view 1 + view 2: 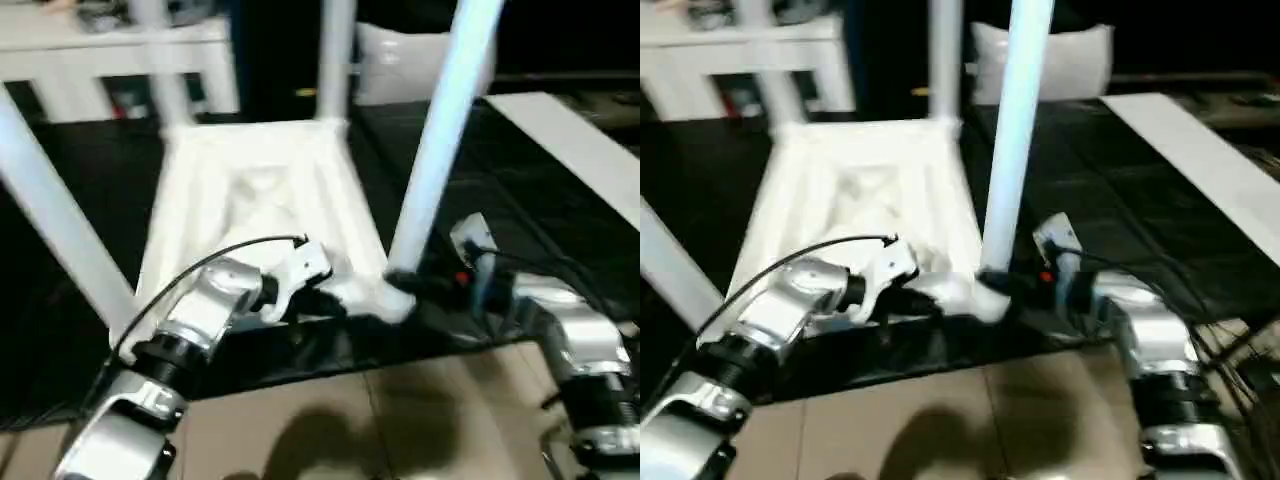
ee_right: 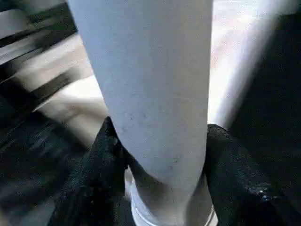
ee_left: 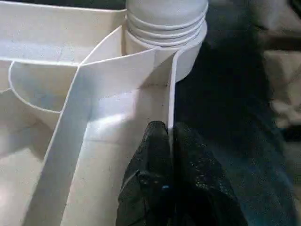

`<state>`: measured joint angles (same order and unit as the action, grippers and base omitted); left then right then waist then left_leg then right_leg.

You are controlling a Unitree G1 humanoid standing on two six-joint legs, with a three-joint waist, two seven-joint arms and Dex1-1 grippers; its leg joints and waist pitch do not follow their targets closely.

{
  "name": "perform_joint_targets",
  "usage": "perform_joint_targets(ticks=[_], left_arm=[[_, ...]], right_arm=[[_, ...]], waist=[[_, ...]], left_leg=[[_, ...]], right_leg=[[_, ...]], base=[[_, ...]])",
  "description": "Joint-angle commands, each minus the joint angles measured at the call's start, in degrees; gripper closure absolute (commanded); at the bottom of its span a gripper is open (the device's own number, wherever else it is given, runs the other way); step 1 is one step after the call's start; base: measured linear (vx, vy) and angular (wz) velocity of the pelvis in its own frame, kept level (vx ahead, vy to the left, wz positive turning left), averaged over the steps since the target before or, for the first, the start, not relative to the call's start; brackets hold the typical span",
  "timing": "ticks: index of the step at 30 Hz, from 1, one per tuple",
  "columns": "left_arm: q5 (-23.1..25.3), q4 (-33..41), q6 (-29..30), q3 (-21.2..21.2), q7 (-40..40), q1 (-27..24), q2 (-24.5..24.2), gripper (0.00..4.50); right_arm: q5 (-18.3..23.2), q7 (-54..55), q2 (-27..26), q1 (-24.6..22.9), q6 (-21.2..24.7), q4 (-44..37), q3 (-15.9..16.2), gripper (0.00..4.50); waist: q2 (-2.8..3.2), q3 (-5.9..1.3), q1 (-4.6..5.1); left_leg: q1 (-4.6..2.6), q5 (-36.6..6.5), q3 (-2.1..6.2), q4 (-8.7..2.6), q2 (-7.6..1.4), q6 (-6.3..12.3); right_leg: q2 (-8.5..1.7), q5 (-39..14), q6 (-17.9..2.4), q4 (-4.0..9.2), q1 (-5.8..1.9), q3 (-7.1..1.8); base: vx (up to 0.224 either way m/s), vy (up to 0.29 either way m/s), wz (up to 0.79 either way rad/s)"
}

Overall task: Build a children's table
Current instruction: Rotate leg to tighten

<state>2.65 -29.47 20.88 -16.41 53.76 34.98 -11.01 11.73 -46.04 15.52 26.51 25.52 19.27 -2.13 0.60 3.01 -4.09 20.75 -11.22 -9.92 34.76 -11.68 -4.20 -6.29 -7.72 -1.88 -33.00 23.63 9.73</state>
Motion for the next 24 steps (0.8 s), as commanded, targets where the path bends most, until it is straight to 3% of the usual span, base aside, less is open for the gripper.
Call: perform_joint_targets(ticks=[1, 2, 5, 6, 7, 10, 11, 13, 15, 19, 20, 22, 24], left_arm=[[-1.8, 3.7, 2.8, 1.1, -5.2, 1.7, 5.3, 4.5], [-1.5, 3.5, 3.7, 1.5, -7.2, 1.9, 6.4, 4.5], [-1.1, 3.2, 4.6, 2.3, -11.6, 2.3, 9.0, 4.5], [-0.6, 3.1, 4.3, 2.3, -12.7, 2.4, 9.5, 4.5], [-0.2, 3.1, 3.9, 2.2, -13.4, 2.4, 9.6, 4.5], [0.3, 3.8, 2.7, 1.3, -13.0, 2.0, 9.1, 4.5], [0.3, 3.9, 2.6, 1.2, -12.9, 1.9, 9.1, 4.5], [0.7, 4.7, 2.5, 0.6, -12.0, 1.4, 8.3, 4.5], [0.7, 4.8, 2.2, 0.5, -11.4, 1.2, 7.8, 4.5], [0.9, 4.5, 1.1, 0.3, -10.3, 1.1, 6.5, 4.5], [0.9, 4.3, 0.5, 0.2, -9.6, 1.1, 5.9, 4.5], [0.7, 3.5, -1.9, -0.5, -6.3, 0.9, 3.6, 4.5], [0.7, 3.2, -2.5, -0.7, -5.3, 0.9, 2.9, 4.5]], right_arm=[[-1.9, 11.7, -6.0, 2.4, 3.3, 3.7, 1.3, 2.47], [-2.2, 15.0, -7.5, 3.3, 3.3, 4.9, 0.5, 2.47], [-2.3, 21.5, -10.6, 5.2, -0.5, 8.2, -1.2, 2.47], [-2.7, 23.2, -11.4, 5.6, -2.4, 9.2, -1.6, 2.47], [-2.8, 24.2, -11.9, 5.8, -3.9, 9.8, -2.0, 1.93], [-1.2, 24.2, -13.3, 5.7, -5.4, 8.9, -4.2, 1.69], [-1.1, 24.1, -13.3, 5.6, -5.5, 8.8, -4.3, 1.69], [-0.3, 22.8, -13.4, 4.9, -5.7, 6.7, -4.9, 1.45], [-0.2, 21.2, -12.6, 4.3, -5.5, 5.9, -4.5, 1.26], [0.8, 16.4, -9.5, 2.8, -5.5, 4.5, -3.5, 0.95], [1.1, 14.3, -8.0, 2.3, -5.8, 4.1, -3.0, 0.83], [2.0, 6.2, -2.4, 0.4, -5.4, 1.9, -1.9, 0.66], [2.4, 4.0, -0.8, 0.0, -5.3, 1.4, -1.9, 0.5]], waist=[[-0.42, -3.99, -0.24], [-0.61, -4.05, 0.35], [-0.53, -4.16, 0.66], [-0.45, -4.26, 0.53], [-0.42, -4.38, 0.45], [-0.41, -4.54, 0.13], [-0.79, -4.66, -0.21], [-0.58, -4.92, -0.73], [-0.59, -4.77, -1.08], [-0.54, -4.59, -1.67], [-0.25, -4.59, -1.69], [-0.47, -4.5, -1.85], [-0.56, -4.53, -2.15]], left_leg=[[-0.05, -11.4, 0.71, -3.73, -0.75, 0.64], [-0.19, -12.0, 0.63, -3.53, -0.57, 1.04], [-0.15, -11.8, 0.66, -3.65, -0.77, 1.65], [-0.22, -11.6, 0.68, -3.68, -0.79, 1.84], [-0.03, -10.6, 0.67, -3.91, -1.06, 2.44], [0.1, -8.8, 0.68, -4.09, -1.31, 3.27], [0.03, -8.0, 0.67, -4.1, -1.51, 3.63], [0.23, -4.2, 0.6, -3.89, -1.73, 4.62], [0.29, -3.8, 0.4, -3.86, -1.6, 5.15], [0.13, -5.9, 0.31, -4.02, -1.63, 4.69], [0.1, -6.1, 0.34, -4.03, -1.62, 4.48], [0.01, -7.2, 0.28, -4.03, -1.59, 4.32], [0.05, -7.6, 0.29, -3.96, -1.55, 4.63]], right_leg=[[-3.41, -32.1, -0.5, 6.17, -3.47, -2.19], [-3.25, -32.5, -0.2, 6.55, -3.37, -1.93], [-3.2, -30.7, -0.7, 6.38, -3.39, -2.02], [-3.24, -30.0, -0.9, 6.29, -3.42, -2.12], [-3.31, -27.0, -1.8, 5.83, -3.54, -2.49], [-3.32, -22.9, -3.5, 5.05, -3.76, -2.96], [-3.49, -21.3, -4.5, 4.55, -3.84, -3.15], [-3.43, -14.8, -6.7, 3.42, -3.89, -3.64], [-3.29, -13.0, -7.6, 3.19, -3.88, -3.77], [-3.43, -16.3, -6.8, 3.67, -3.96, -3.79], [-3.44, -16.6, -6.8, 3.7, -3.95, -3.76], [-3.36, -17.6, -6.0, 3.98, -3.99, -3.79], [-3.36, -18.7, -5.3, 4.15, -4.1, -3.71]], base=[[0.0, 0.0, 0.0], [0.0, 0.0, 0.0], [0.0, 0.0, 0.0], [0.0, 0.0, 0.0], [0.0, 0.0, 0.0], [0.0, 0.0, 0.0], [0.0, 0.0, 0.0], [0.0, 0.0, 0.0], [0.0, 0.0, 0.0], [0.0, 0.0, 0.0], [0.0, 0.0, 0.0], [0.0, 0.0, 0.0], [0.0, 0.0, 0.0]])
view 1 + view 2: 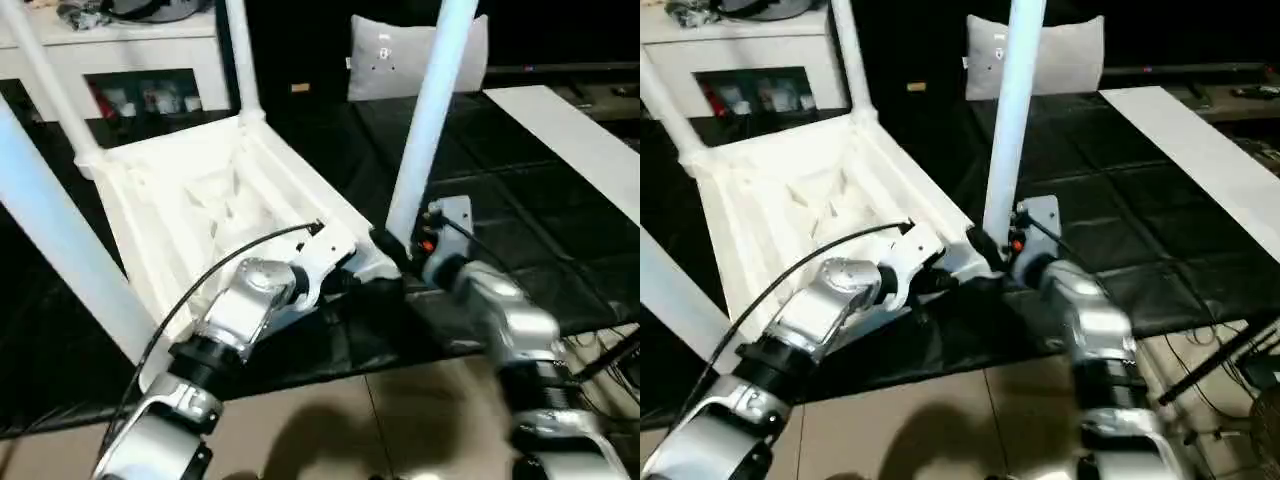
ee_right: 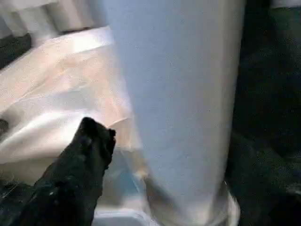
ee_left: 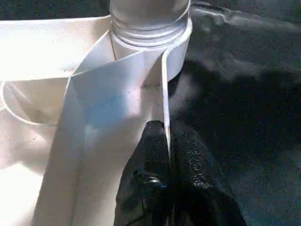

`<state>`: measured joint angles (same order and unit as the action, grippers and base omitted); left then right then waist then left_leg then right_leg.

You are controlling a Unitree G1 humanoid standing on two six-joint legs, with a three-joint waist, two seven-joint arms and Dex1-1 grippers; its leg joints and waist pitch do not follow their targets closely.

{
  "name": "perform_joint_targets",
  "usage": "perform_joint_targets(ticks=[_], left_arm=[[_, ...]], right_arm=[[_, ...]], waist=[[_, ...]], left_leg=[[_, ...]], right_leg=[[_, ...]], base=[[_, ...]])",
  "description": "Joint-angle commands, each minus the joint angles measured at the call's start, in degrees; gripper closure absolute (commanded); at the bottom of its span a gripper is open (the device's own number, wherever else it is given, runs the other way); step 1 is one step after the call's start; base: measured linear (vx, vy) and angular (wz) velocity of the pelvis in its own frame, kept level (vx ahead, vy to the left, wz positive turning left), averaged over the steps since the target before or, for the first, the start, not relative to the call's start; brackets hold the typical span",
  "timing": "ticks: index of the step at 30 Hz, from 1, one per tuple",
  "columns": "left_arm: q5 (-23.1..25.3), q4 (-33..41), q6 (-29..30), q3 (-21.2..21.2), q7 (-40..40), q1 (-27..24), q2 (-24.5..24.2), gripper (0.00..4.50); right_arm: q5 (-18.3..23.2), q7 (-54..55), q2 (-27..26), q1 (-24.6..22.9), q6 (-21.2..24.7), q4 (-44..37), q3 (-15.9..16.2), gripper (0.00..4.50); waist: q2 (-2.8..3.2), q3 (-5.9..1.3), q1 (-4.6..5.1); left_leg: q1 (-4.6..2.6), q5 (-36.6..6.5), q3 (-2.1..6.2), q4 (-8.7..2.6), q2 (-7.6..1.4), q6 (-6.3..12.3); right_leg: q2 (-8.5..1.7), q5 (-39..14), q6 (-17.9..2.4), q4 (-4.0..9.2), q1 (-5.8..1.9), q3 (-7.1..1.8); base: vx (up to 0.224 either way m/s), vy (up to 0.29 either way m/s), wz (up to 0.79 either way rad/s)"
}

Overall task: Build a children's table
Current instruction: Rotate leg to tighten

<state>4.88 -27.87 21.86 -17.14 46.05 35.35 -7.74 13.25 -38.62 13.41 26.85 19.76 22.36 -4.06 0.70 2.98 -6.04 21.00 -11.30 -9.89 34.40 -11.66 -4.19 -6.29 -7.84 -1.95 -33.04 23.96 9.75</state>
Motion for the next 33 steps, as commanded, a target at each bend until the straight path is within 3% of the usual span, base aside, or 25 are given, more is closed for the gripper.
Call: perform_joint_targets(ticks=[1, 5, 11, 15, 16, 20, 21, 25, 33], left_arm=[[-1.5, 1.5, -4.0, -0.3, 3.4, 0.4, -1.1, 4.5], [-1.6, 1.2, -5.9, -1.4, 7.3, 0.3, -3.5, 4.5], [-3.0, 0.3, -11.7, -3.1, 16.2, 0.0, -6.5, 4.5], [-2.3, -1.0, -16.0, -5.9, 23.0, 0.8, -9.3, 4.5], [-2.3, -1.3, -16.5, -6.2, 24.0, 1.1, -9.7, 4.5], [-2.6, -1.6, -17.8, -6.8, 27.6, 1.5, -10.8, 4.5], [-2.7, -1.6, -17.9, -6.8, 27.8, 1.5, -10.8, 4.5], [-3.3, -1.9, -18.9, -6.9, 29.9, 1.9, -11.3, 4.5], [-2.8, -4.0, -20.3, -6.4, 29.0, 2.6, -10.7, 4.5]], right_arm=[[0.8, -5.5, 2.8, -0.7, 0.0, -2.1, 0.3, 0.39], [1.3, -12.5, 7.2, -1.7, -1.1, -3.5, 1.0, 0.09], [2.1, -23.8, 13.7, -1.8, -3.6, -2.6, 3.0, 0.09], [2.9, -33.0, 17.3, -0.6, -3.5, -0.6, 5.2, 0.09], [2.8, -34.3, 17.6, -0.4, -3.5, -0.3, 5.8, 0.43], [2.9, -38.6, 18.3, 0.1, -3.7, 0.4, 7.6, 0.61], [2.9, -38.8, 18.3, 0.1, -3.7, 0.5, 7.7, 0.86], [4.0, -42.6, 18.2, 0.8, -2.3, 1.1, 9.3, 0.99], [4.5, -46.2, 17.8, 0.9, -1.2, 1.8, 10.9, 1.79]], waist=[[-0.67, -4.48, -0.39], [-0.6, -4.47, -0.9], [-0.66, -4.54, -1.51], [-0.44, -4.63, -2.61], [-0.38, -4.67, -2.83], [-0.41, -4.65, -3.4], [-0.46, -4.67, -3.48], [-0.63, -4.66, -3.59], [-0.82, -4.6, -3.62]], left_leg=[[-0.21, -7.4, 0.24, -3.59, -1.58, 4.6], [-0.36, -8.2, 0.38, -3.59, -1.65, 4.27], [-0.28, -7.7, 0.31, -3.48, -1.73, 4.81], [-0.46, -7.6, 0.3, -3.39, -2.05, 5.12], [-0.44, -7.9, 0.31, -3.35, -2.08, 5.11], [-0.55, -8.6, 0.33, -3.4, -2.18, 4.4], [-0.49, -8.7, 0.35, -3.4, -2.19, 4.2], [-0.43, -8.4, 0.39, -3.4, -2.23, 4.14], [-0.34, -8.0, 0.35, -3.36, -2.09, 4.04]], right_leg=[[-3.37, -19.0, -5.2, 4.24, -4.34, -3.75], [-3.41, -20.7, -4.6, 4.35, -4.24, -3.58], [-3.35, -18.7, -5.9, 3.97, -4.25, -3.72], [-3.31, -18.1, -6.7, 3.79, -4.05, -3.75], [-3.27, -17.7, -7.0, 3.69, -4.1, -3.73], [-3.44, -18.2, -7.6, 3.64, -4.04, -3.76], [-3.49, -18.5, -7.6, 3.56, -4.13, -3.79], [-3.56, -18.6, -7.5, 3.49, -4.12, -3.86], [-3.47, -20.5, -6.4, 3.81, -4.07, -3.74]], base=[[0.0, 0.0, 0.0], [0.0, 0.0, 0.0], [0.0, 0.0, 0.0], [0.0, 0.0, 0.0], [0.0, 0.0, 0.0], [0.0, 0.0, 0.0], [0.0, 0.0, 0.0], [0.0, 0.0, 0.0], [0.0, 0.0, 0.0]])
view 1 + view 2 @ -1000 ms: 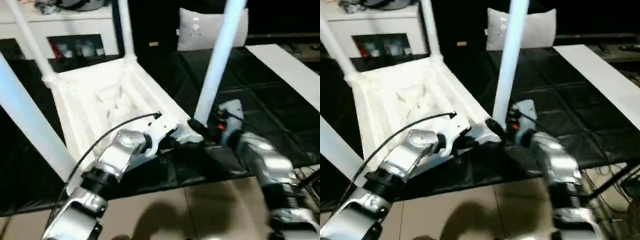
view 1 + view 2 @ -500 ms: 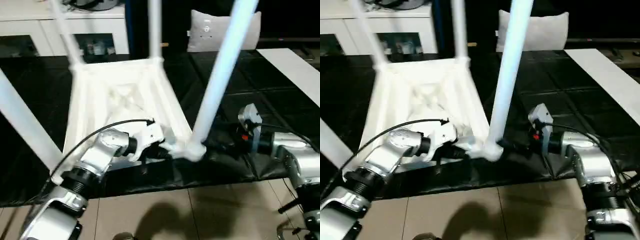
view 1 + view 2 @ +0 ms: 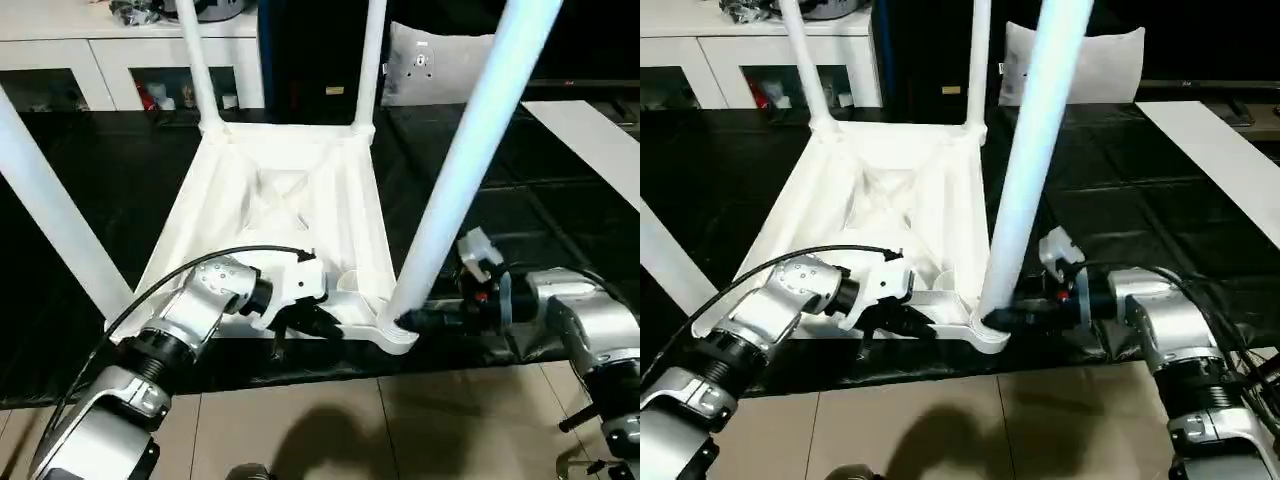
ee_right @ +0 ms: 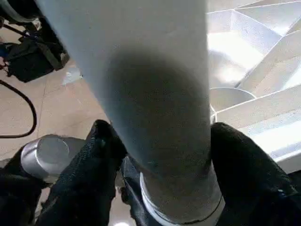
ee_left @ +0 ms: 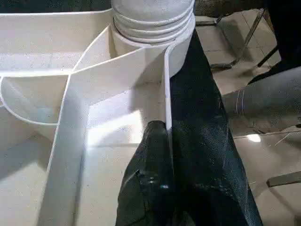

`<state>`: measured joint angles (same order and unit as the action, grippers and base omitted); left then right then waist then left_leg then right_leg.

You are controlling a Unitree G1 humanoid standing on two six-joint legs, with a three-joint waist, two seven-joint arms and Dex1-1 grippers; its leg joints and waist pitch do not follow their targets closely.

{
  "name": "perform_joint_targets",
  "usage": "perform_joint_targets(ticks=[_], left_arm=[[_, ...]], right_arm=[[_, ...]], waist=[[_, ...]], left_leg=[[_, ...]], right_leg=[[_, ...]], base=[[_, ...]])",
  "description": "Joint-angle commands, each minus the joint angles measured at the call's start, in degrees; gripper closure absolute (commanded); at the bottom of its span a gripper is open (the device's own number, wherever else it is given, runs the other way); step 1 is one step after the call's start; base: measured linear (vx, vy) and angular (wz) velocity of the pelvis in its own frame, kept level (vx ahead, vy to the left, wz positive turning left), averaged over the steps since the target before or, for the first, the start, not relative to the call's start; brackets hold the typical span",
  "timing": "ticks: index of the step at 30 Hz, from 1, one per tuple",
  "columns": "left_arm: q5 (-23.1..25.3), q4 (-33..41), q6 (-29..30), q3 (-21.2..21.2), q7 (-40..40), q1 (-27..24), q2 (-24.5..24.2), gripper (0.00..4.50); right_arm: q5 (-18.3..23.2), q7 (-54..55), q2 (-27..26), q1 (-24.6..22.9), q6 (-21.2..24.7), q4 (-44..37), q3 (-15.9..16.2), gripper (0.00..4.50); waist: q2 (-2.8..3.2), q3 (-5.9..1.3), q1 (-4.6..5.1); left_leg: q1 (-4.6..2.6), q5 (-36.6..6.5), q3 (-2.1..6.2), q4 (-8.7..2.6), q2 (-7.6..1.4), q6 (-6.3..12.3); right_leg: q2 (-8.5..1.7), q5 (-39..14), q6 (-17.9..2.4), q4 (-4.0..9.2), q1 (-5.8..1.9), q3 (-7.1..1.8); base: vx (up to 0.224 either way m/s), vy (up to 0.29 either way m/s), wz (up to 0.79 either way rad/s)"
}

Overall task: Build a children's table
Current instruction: Rotate leg to tighten

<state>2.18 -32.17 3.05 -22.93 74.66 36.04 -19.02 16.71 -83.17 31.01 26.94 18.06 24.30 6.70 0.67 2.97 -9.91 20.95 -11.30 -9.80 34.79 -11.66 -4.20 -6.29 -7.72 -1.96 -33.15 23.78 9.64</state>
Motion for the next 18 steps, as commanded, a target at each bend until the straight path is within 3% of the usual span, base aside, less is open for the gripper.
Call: perform_joint_targets(ticks=[1, 8, 11, 12, 14, 15, 16, 17, 18], left_arm=[[0.1, 0.1, -1.6, -0.6, 0.0, 2.0, 0.7, 4.5], [-1.6, 1.0, 3.5, 1.9, -4.0, 0.8, 3.1, 4.5], [-1.7, 1.9, 7.3, 3.1, -8.1, 0.8, 4.7, 4.5], [-1.7, 2.0, 8.8, 3.7, -10.1, 0.9, 5.6, 4.5], [-1.8, 1.8, 12.0, 5.8, -16.2, 1.5, 8.3, 4.5], [-1.9, 2.0, 13.3, 6.4, -17.8, 1.7, 9.2, 4.5], [-1.8, 2.2, 14.4, 6.9, -20.0, 1.9, 10.3, 4.5], [-1.5, 2.5, 15.8, 7.5, -22.1, 1.9, 11.3, 4.5], [-1.3, 2.8, 17.4, 8.0, -24.3, 1.9, 12.7, 4.5]], right_arm=[[1.4, -1.8, 0.1, 0.7, 0.8, -0.2, 0.1, 1.9], [4.8, -0.3, -0.9, -4.4, 5.0, -8.0, -0.4, 2.29], [6.2, 6.1, -3.8, -5.2, 8.3, -10.1, -2.6, 2.34], [5.9, 9.1, -4.9, -5.2, 9.1, -10.2, -3.2, 2.34], [3.5, 17.7, -8.3, -4.3, 10.4, -9.6, -3.9, 2.36], [2.5, 20.9, -9.6, -3.9, 11.4, -9.2, -4.1, 2.36], [1.4, 24.7, -11.3, -3.3, 12.5, -8.8, -4.3, 2.36], [0.0, 28.2, -12.9, -3.0, 13.2, -8.7, -4.4, 2.36], [-1.6, 32.5, -15.0, -2.6, 14.0, -8.4, -4.5, 2.37]], waist=[[-0.78, -4.65, 0.21], [-0.85, -4.73, -0.57], [-0.8, -4.68, -0.78], [-0.23, -4.45, -0.7], [-0.65, -4.4, -0.27], [-0.65, -4.14, 0.44], [-0.88, -4.1, 1.36], [-0.57, -4.17, 2.17], [-0.66, -4.06, 2.67]], left_leg=[[-0.38, -8.0, 0.25, -3.73, -2.09, 3.94], [-0.4, -7.0, 0.27, -3.72, -2.26, 4.0], [-0.44, -6.9, 0.33, -3.82, -2.34, 3.62], [-0.37, -8.2, 0.4, -3.87, -2.09, 3.03], [-0.54, -9.5, 0.29, -3.88, -1.76, 2.03], [-0.45, -10.5, 0.43, -3.97, -1.58, 1.21], [-0.11, -11.3, 0.52, -3.87, -1.2, 0.58], [-0.32, -11.5, 0.49, -3.78, -1.02, 0.46], [-0.11, -11.7, 0.57, -3.79, -0.97, 0.46]], right_leg=[[-3.5, -21.0, -6.3, 3.93, -3.89, -3.61], [-3.57, -19.6, -6.4, 3.69, -3.91, -3.79], [-3.6, -20.4, -6.1, 3.77, -3.8, -3.79], [-3.62, -22.7, -5.5, 4.16, -3.75, -3.52], [-3.62, -25.9, -3.8, 4.83, -3.77, -3.3], [-3.54, -28.0, -2.9, 5.25, -3.71, -2.94], [-3.5, -30.4, -1.1, 5.63, -4.14, -2.35], [-3.48, -31.3, -0.2, 6.09, -3.93, -2.18], [-3.37, -31.6, 0.2, 6.22, -3.97, -2.02]], base=[[0.0, 0.0, 0.0], [0.0, 0.0, 0.0], [0.0, 0.0, 0.0], [0.0, 0.0, 0.0], [0.0, 0.0, 0.0], [0.0, 0.0, 0.0], [0.0, 0.0, 0.0], [0.0, 0.0, 0.0], [0.0, 0.0, 0.0]])
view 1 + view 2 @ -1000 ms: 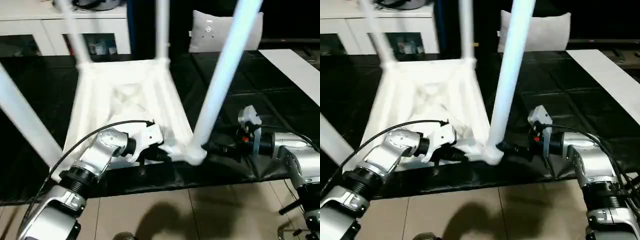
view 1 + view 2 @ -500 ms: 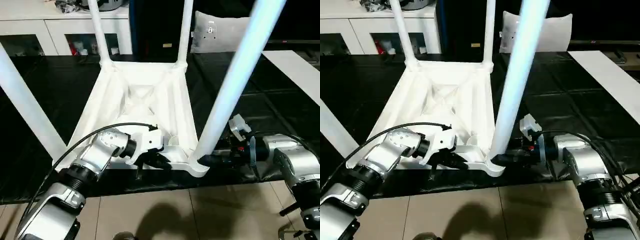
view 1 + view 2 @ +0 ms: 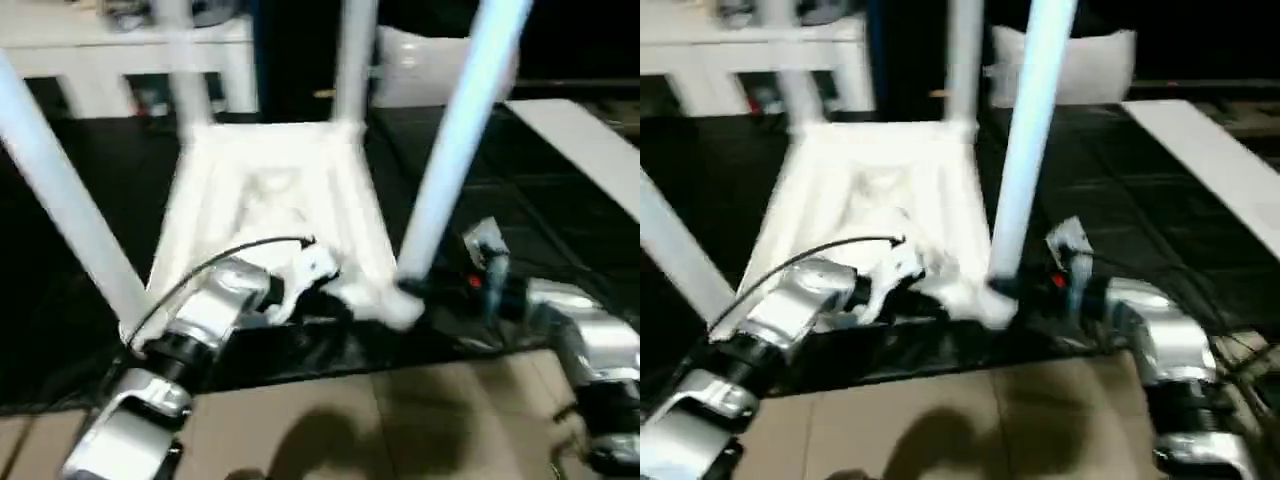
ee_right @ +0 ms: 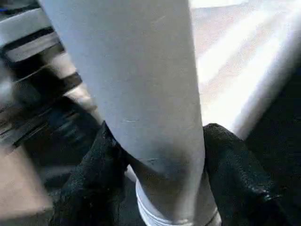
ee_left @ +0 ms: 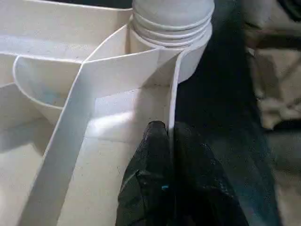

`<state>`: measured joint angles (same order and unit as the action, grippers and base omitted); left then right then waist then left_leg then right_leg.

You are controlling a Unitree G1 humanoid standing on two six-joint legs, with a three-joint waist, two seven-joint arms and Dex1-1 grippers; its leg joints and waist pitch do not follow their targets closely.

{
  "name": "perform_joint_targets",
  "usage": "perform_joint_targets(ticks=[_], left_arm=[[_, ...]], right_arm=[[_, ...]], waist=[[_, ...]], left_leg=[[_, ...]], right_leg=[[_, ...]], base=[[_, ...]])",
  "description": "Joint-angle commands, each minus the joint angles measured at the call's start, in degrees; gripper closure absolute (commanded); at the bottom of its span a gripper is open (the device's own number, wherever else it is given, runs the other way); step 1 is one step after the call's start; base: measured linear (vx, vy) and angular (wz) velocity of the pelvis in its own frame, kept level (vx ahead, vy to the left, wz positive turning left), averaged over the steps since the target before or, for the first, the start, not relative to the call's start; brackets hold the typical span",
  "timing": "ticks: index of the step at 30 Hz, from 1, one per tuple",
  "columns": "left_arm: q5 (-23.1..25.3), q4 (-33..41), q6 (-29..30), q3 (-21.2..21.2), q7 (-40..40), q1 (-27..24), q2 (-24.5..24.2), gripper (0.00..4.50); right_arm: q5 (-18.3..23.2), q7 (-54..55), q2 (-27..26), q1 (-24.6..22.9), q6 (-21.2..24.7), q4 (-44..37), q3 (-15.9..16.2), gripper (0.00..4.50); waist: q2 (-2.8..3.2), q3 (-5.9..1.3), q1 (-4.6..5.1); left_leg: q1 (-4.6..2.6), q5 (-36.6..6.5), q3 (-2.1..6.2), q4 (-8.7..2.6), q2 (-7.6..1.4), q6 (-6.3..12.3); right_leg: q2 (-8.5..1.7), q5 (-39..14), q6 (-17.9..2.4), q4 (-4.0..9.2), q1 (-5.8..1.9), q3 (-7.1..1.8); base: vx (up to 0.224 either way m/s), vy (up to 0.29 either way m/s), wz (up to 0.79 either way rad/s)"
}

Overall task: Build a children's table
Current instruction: Rotate leg to tighten

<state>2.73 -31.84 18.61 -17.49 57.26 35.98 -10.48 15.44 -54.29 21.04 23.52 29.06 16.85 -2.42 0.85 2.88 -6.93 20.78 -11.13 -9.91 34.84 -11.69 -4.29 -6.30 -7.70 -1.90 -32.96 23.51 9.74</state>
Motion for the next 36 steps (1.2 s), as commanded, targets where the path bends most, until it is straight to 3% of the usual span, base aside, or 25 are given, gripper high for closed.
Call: perform_joint_targets(ticks=[1, 2, 3, 4, 5, 6, 7, 8, 9, 10, 11, 13, 16, 21, 24, 25, 27, 31, 36], left_arm=[[-1.7, 2.6, 2.4, 2.7, -7.6, 2.0, 4.6, 4.5], [-1.7, 2.9, 3.0, 2.8, -8.3, 1.9, 5.0, 4.5], [-1.5, 2.4, 3.3, 2.9, -10.2, 2.0, 6.5, 4.5], [-1.0, 0.7, 3.1, 3.5, -15.1, 2.6, 9.4, 4.5], [-0.7, 0.0, 2.8, 3.7, -16.9, 2.9, 10.2, 4.5], [-0.6, -0.3, 2.6, 3.8, -17.3, 3.0, 10.4, 4.5], [-0.1, -1.0, 2.0, 3.6, -18.0, 3.2, 10.6, 4.5], [0.2, -1.1, 1.7, 3.4, -18.2, 3.3, 10.6, 4.5], [0.5, -1.3, 1.4, 3.2, -18.3, 3.4, 10.5, 4.5], [1.0, -1.1, 1.1, 2.9, -18.3, 3.5, 10.3, 4.5], [1.4, -1.0, 0.9, 2.7, -18.5, 3.4, 10.1, 4.5], [1.9, -0.4, 0.7, 2.4, -18.2, 3.1, 9.6, 4.5], [2.5, -0.6, -0.4, 1.9, -17.7, 2.7, 8.9, 4.5], [2.5, -1.0, -2.7, 1.2, -14.9, 2.4, 6.7, 4.5], [2.9, -1.5, -5.3, 0.0, -11.1, 2.1, 4.0, 4.5], [3.1, -1.7, -6.7, -0.8, -8.4, 1.9, 2.3, 4.5], [3.2, -1.7, -7.2, -1.0, -7.5, 1.8, 1.8, 4.5], [3.0, -1.1, -11.1, -3.9, 2.2, 1.0, -3.4, 4.5], [2.0, -0.4, -15.6, -5.3, 8.9, 0.0, -5.8, 4.5]], right_arm=[[-0.9, 5.2, -5.8, 1.0, 3.2, -0.8, 4.6, 2.38], [-1.5, 7.0, -6.7, 1.1, 3.5, -0.8, 4.5, 2.38], [-2.7, 14.9, -10.0, 3.0, 4.6, 2.2, 2.6, 2.38], [-2.4, 28.8, -16.3, 6.4, 4.3, 7.7, -2.4, 2.38], [-1.9, 32.2, -18.0, 7.3, 3.8, 9.3, -3.9, 2.38], [-2.1, 32.8, -18.3, 7.5, 3.2, 9.7, -3.9, 2.38], [-3.5, 34.2, -18.7, 7.8, 0.8, 10.6, -3.0, 2.06], [-4.3, 34.7, -18.9, 7.9, -0.5, 10.9, -2.6, 1.86], [-4.9, 34.9, -19.0, 8.0, -1.6, 11.2, -2.1, 1.73], [-5.4, 35.2, -19.4, 8.0, -3.2, 11.3, -2.1, 1.73], [-5.6, 34.8, -19.5, 8.0, -4.7, 11.0, -2.2, 1.67], [-6.1, 33.3, -19.5, 7.3, -6.5, 9.4, -2.4, 1.36], [-5.9, 31.1, -18.5, 6.4, -7.5, 7.8, -2.9, 1.15], [-4.1, 24.6, -13.6, 4.9, -9.2, 6.8, -1.9, 0.77], [-3.0, 17.6, -9.6, 4.2, -11.3, 6.2, -2.5, 0.55], [-2.4, 13.0, -6.9, 3.8, -11.9, 5.7, -2.5, 0.43], [-2.2, 11.5, -6.0, 3.7, -12.0, 5.5, -2.5, 0.27], [1.1, -4.4, 2.8, 1.8, -9.7, 2.7, 0.2, 0.04], [1.4, -11.7, 6.8, 1.3, -12.0, 2.6, 1.8, 0.2]], waist=[[-0.76, -3.92, 0.07], [-0.91, -3.78, 0.97], [-0.99, -3.93, 1.18], [-0.83, -3.65, 1.9], [-0.73, -3.4, 2.59], [-0.6, -3.81, 3.67], [0.04, -4.15, 4.01], [0.26, -4.11, 4.18], [0.41, -4.09, 4.12], [0.0, -3.95, 4.23], [-0.1, -3.9, 4.24], [-0.14, -4.22, 3.8], [-0.24, -4.32, 3.39], [-0.3, -4.44, 2.52], [-0.52, -4.93, 1.88], [-0.23, -4.83, 1.37], [-0.24, -4.91, 0.94], [-0.19, -4.64, -0.2], [-0.43, -4.38, -0.67]], left_leg=[[-0.13, -12.2, 0.62, -3.82, -0.94, 0.51], [-0.4, -13.4, 0.55, -3.52, -0.5, 0.88], [-0.86, -13.5, 0.27, -3.34, -0.2, 1.65], [-0.41, -14.0, 0.59, -3.55, -0.26, 1.74], [-0.31, -15.0, 0.76, -3.47, -0.33, 1.21], [-0.69, -16.3, 0.83, -2.72, -0.08, 0.3], [-1.1, -17.1, 1.25, -3.33, -0.95, 1.44], [-0.68, -17.4, 1.59, -3.79, -1.63, 1.88], [-0.79, -18.6, 1.89, -4.56, -2.46, 2.28], [-1.41, -19.5, 1.58, -4.46, -1.88, 1.96], [-1.44, -19.1, 1.48, -4.37, -1.51, 1.79], [-0.64, -14.7, 1.46, -4.61, -1.48, 2.26], [-0.47, -11.9, 1.27, -4.68, -1.66, 2.95], [-0.36, -10.0, 1.0, -4.5, -1.51, 3.71], [0.2, -6.4, 1.0, -4.16, -1.59, 4.79], [0.22, -6.0, 0.91, -4.09, -1.63, 5.26], [0.13, -5.2, 0.85, -4.04, -1.81, 5.5], [-0.3, -7.8, 0.73, -4.12, -2.19, 5.55], [-0.27, -9.6, 0.54, -4.25, -1.86, 4.48]], right_leg=[[-3.28, -31.9, 0.2, 6.25, -3.54, -2.02], [-3.21, -33.7, 1.2, 6.9, -3.43, -1.48], [-3.22, -33.9, 1.6, 7.19, -3.27, -1.57], [-2.99, -34.5, 1.9, 7.22, -3.47, -1.03], [-2.84, -36.2, 2.7, 7.54, -3.23, -0.47], [-3.0, -37.8, 4.7, 8.48, -3.36, 0.73], [-3.23, -34.7, 4.2, 8.35, -3.92, 0.63], [-3.4, -32.6, 3.9, 7.96, -4.35, 0.47], [-3.42, -29.1, 3.0, 7.48, -4.37, -0.17], [-3.6, -28.7, 1.6, 7.56, -3.83, -0.47], [-3.66, -29.0, 1.0, 7.52, -3.84, -0.53], [-3.96, -25.8, -1.0, 6.62, -4.42, -1.25], [-3.9, -21.7, -3.0, 5.75, -4.53, -1.83], [-3.94, -21.8, -3.4, 5.47, -4.75, -2.02], [-3.69, -16.7, -4.4, 4.36, -4.86, -2.36], [-3.73, -16.3, -4.8, 4.25, -4.61, -2.42], [-3.72, -15.3, -5.4, 3.99, -4.51, -2.59], [-3.59, -17.1, -5.3, 4.21, -4.26, -2.75], [-3.73, -21.9, -4.6, 4.7, -4.14, -2.9]], base=[[0.0, 0.0, 0.0], [0.0, 0.0, 0.0], [0.0, 0.0, 0.0], [0.0, 0.0, 0.0], [0.0, 0.0, 0.0], [0.0, 0.0, 0.0], [0.0, 0.0, 0.0], [0.0, 0.0, 0.0], [0.0, 0.0, 0.0], [0.0, 0.0, 0.0], [0.0, 0.0, 0.0], [0.0, 0.0, 0.0], [0.0, 0.0, 0.0], [0.0, 0.0, 0.0], [0.0, 0.0, 0.0], [0.0, 0.0, 0.0], [0.0, 0.0, 0.0], [0.0, 0.0, 0.0], [0.0, 0.0, 0.0]])
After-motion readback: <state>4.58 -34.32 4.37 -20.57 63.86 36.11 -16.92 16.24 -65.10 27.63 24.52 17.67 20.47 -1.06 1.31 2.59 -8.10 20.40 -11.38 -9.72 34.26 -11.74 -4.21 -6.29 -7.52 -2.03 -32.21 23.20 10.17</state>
